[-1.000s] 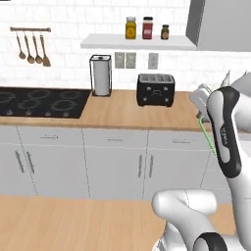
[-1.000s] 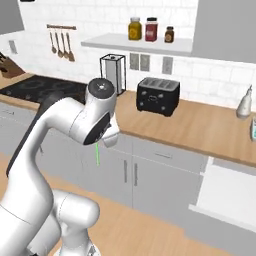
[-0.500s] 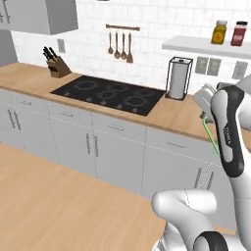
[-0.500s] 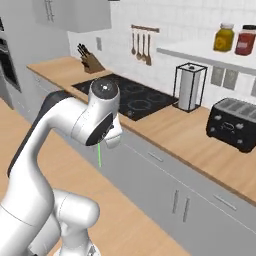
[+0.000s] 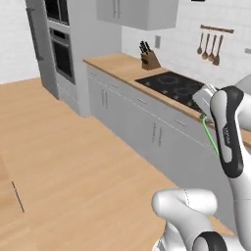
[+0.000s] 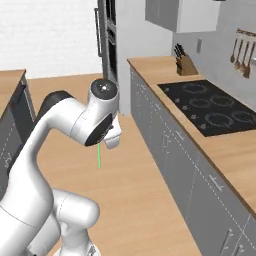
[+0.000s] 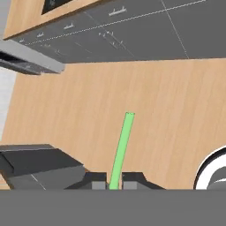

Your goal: Take a straw from the drawer in front and place it inside the glass cup on the dining counter.

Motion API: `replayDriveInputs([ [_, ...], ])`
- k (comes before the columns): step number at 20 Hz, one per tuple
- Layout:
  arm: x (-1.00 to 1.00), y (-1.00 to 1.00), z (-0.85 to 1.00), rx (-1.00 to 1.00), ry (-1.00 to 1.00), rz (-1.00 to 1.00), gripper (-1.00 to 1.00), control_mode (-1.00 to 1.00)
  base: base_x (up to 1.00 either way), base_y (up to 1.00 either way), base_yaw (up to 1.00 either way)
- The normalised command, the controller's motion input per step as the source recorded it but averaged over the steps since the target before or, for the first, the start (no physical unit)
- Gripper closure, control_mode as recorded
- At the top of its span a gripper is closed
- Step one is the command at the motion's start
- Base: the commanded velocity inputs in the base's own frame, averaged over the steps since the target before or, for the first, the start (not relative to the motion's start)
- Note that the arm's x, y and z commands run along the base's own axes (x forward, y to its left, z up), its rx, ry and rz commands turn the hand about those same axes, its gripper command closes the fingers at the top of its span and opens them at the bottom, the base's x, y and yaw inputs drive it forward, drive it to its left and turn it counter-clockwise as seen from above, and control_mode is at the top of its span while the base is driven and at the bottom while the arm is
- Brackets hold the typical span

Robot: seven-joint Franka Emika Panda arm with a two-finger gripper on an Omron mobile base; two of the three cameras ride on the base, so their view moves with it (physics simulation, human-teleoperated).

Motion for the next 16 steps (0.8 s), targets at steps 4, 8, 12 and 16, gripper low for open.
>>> replayDriveInputs([
  [4,0.0,0.0,0.0,0.0,0.0,0.0,1.0,1.0,-1.0,-0.27,0.44],
  [8,0.0,0.0,0.0,0.0,0.0,0.0,1.0,1.0,-1.0,-0.39,0.31],
  [12,0.0,0.0,0.0,0.0,0.0,0.0,1.0,1.0,-1.0,-0.34,0.27],
  [16,0.0,0.0,0.0,0.0,0.0,0.0,1.0,1.0,-1.0,-0.08,0.22],
])
